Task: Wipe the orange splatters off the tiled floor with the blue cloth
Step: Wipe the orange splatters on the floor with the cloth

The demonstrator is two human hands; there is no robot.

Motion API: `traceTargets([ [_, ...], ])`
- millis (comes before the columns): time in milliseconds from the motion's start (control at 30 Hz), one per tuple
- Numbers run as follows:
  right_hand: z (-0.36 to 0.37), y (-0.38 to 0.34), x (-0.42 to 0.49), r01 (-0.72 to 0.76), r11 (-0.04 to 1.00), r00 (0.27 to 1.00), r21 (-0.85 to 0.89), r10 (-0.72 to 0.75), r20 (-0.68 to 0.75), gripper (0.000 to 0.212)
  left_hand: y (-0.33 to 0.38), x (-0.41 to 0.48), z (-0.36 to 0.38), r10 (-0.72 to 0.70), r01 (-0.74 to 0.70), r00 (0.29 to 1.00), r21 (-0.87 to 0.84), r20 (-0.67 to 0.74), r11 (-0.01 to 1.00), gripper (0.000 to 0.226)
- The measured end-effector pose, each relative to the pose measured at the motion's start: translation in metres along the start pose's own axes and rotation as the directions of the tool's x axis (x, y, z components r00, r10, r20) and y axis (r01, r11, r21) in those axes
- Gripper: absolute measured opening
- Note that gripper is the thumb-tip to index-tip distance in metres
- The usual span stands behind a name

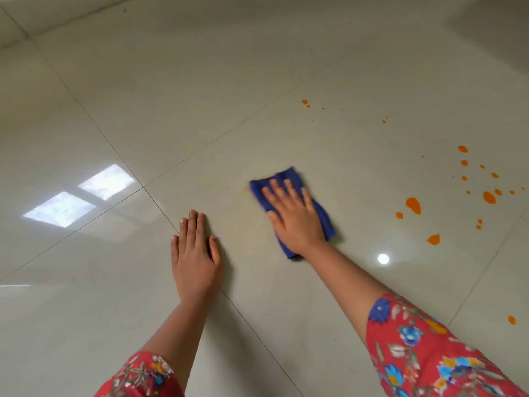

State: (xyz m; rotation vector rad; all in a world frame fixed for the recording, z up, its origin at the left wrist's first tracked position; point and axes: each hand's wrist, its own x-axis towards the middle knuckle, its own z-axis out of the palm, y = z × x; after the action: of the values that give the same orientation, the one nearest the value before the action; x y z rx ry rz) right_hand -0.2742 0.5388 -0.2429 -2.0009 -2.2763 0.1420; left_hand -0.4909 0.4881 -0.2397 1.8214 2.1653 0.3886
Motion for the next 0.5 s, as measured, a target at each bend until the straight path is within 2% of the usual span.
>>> traceTargets([
  [67,-0.001,0.001,-0.026,-0.192,0.981,0.98,0.012,0.192,-0.046,0.055,-0.002,0.0,0.001,-0.005,0.005,1.0,-0.007,0.007,1.0,0.055],
  [100,0.0,-0.008,-0.042,-0.203,0.979,0.978,0.0,0.203,-0.053,0.056,-0.002,0.0,0.001,-0.008,0.008,1.0,-0.006,0.004,1.0,0.055],
  [167,0.002,-0.037,-0.061,-0.03,1.0,0.999,0.008,0.03,-0.015,0.056,-0.001,0.001,0.001,-0.007,0.007,1.0,-0.002,-0.003,1.0,0.056],
  [233,0.005,-0.06,-0.043,0.22,0.974,0.973,0.064,-0.223,0.058,0.055,-0.001,0.001,0.001,0.003,-0.003,1.0,-0.001,0.004,1.0,0.056],
  [300,0.005,-0.066,0.006,0.308,0.949,0.945,0.069,-0.313,0.089,0.054,-0.002,0.002,0.001,0.008,-0.008,1.0,0.004,0.007,1.0,0.057],
  [333,0.003,-0.06,0.031,0.275,0.96,0.956,0.047,-0.278,0.091,0.055,-0.002,0.002,0.001,0.005,-0.005,1.0,0.008,0.012,1.0,0.057],
  [400,0.001,-0.03,0.061,0.05,0.999,0.993,-0.001,-0.05,0.103,0.059,-0.002,0.001,0.0,0.002,-0.002,1.0,0.017,0.02,1.0,0.056],
  [467,-0.001,0.004,0.054,-0.211,0.977,0.977,0.015,0.211,0.029,0.06,0.001,0.001,0.001,0.002,-0.003,1.0,0.015,0.02,1.0,0.057],
  [500,-0.002,0.009,0.038,-0.292,0.956,0.956,0.031,0.292,-0.022,0.059,0.0,0.001,0.0,0.001,-0.002,1.0,0.018,0.022,1.0,0.057],
])
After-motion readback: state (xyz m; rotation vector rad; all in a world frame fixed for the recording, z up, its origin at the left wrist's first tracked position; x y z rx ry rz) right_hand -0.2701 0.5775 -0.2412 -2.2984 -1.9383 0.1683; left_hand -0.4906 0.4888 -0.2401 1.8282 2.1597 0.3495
